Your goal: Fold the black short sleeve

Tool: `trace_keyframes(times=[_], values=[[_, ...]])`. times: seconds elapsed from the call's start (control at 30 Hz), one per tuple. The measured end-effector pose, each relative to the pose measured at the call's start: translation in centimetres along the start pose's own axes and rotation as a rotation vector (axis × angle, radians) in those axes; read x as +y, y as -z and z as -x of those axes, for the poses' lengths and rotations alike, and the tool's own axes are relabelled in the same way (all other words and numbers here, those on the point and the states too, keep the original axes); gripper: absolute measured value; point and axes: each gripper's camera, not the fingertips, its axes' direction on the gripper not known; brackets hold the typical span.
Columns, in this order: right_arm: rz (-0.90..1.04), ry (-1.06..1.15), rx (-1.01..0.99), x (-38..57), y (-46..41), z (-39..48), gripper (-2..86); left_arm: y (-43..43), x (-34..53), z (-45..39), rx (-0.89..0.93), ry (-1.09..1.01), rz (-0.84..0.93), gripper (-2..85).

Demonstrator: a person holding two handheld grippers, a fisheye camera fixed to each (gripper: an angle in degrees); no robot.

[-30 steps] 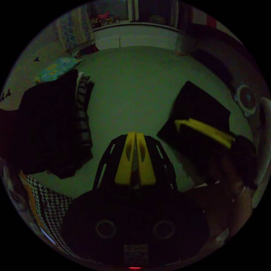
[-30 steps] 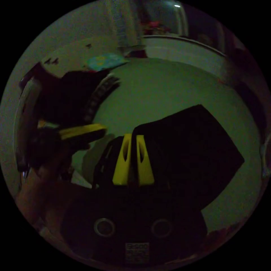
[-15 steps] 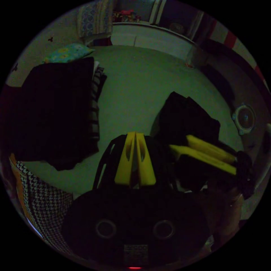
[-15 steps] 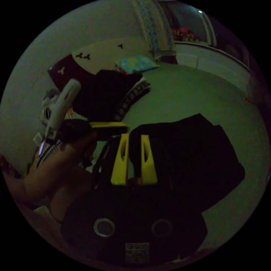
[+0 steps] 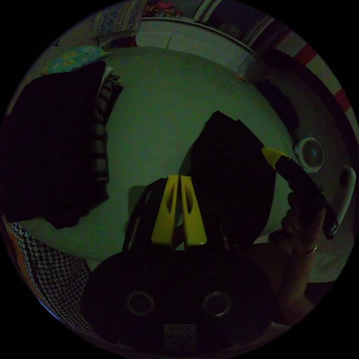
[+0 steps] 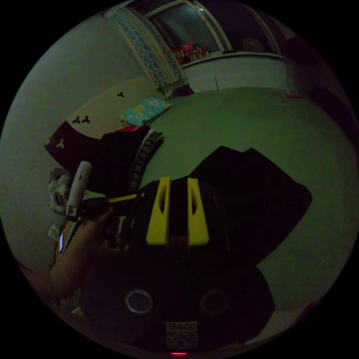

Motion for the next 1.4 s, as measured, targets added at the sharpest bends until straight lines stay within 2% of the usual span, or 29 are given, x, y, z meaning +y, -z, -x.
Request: trace_keyframes(times=[0.1,0.23,0.43,0.6,0.7,0.83,1.07,1.2,1.27,1.4], values=[[0.032,-0.012,0.008,-0.5,-0.6,0.0,7.3,0.3,0.6,-0.5,0.012,-0.042,-0.013,0.0],[0.047,-0.079,-0.089,-1.1,-1.3,-0.6,8.0,0.6,1.6,-1.9,0.000,-0.133,-0.038,-0.2],[0.035,-0.181,-0.179,-1.8,-1.9,-1.4,12.0,1.2,3.8,-5.4,-0.081,-0.351,-0.097,-0.3],[0.097,-0.149,-0.147,-2.2,-3.4,-0.6,12.8,1.1,6.0,-8.7,-0.135,-0.548,-0.125,0.0],[0.164,-0.113,-0.072,-2.2,-4.7,0.3,10.6,1.2,6.9,-9.9,-0.059,-0.626,-0.126,0.2],[0.210,-0.118,0.017,-2.1,-6.1,0.9,7.7,1.2,7.4,-10.7,-0.090,-0.621,-0.118,0.3],[0.232,-0.131,-0.033,-1.7,-7.6,2.3,7.6,1.4,7.3,-9.9,-0.045,-0.507,-0.085,0.3],[0.248,-0.086,-0.068,-1.2,-8.7,4.1,2.9,1.4,7.7,-10.1,-0.026,-0.537,-0.060,0.3],[0.256,-0.076,-0.045,-0.9,-9.2,4.9,-0.4,1.5,7.9,-10.3,-0.045,-0.553,-0.069,0.3],[0.209,-0.067,0.024,-0.2,-8.9,6.8,-1.3,2.2,8.2,-10.4,-0.088,-0.537,-0.134,0.4]])
